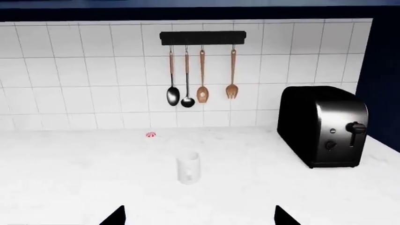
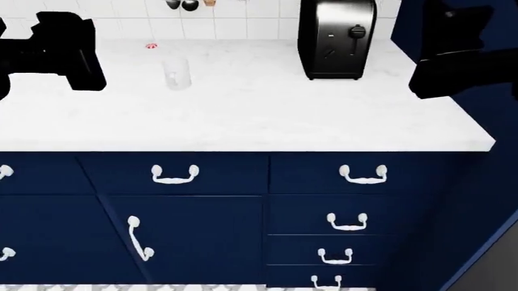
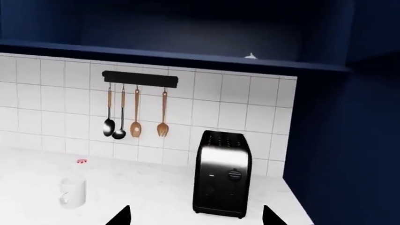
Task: A wet mug is on the counter and needs to be dried. Pick it up and place it upside down in the open cabinet.
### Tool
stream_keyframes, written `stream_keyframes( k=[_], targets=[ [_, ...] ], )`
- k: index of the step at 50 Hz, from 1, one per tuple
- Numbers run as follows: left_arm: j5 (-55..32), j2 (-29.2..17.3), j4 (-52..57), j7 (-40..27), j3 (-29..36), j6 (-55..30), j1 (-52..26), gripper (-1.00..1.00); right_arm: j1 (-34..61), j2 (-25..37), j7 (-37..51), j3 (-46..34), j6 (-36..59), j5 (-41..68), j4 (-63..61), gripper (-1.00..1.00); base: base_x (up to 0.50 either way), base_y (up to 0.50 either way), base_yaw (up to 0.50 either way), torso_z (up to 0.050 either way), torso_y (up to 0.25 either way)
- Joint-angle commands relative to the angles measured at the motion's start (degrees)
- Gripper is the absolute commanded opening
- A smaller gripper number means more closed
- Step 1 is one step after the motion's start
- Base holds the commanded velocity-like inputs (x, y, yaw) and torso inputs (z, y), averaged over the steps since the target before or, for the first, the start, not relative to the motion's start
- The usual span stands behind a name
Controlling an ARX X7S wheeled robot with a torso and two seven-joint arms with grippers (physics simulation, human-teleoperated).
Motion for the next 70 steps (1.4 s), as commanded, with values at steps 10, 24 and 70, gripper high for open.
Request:
stream_keyframes(
  k=[10,24,70],
  targets=[
    [-3.3,-2.9,-0.3,-1.1,2.5,2.6,-2.9,1.0,1.4,3.1,1.0,-0.5,-2.4,4.7,-0.6,1.0,0.08,0.37,0.0,0.0,0.0],
    [-4.3,-3.5,0.8,-1.0,4.3,4.2,-1.8,1.0,1.2,4.0,0.5,-0.8,-3.2,4.8,-1.6,1.0,0.28,0.0,0.0,0.0,0.0],
    [-3.0,-4.0,2.1,0.9,8.4,7.1,-1.2,1.0,-4.7,5.9,-3.3,2.3,-4.1,1.2,-4.5,1.0,0.34,0.0,0.0,0.0,0.0]
  ],
)
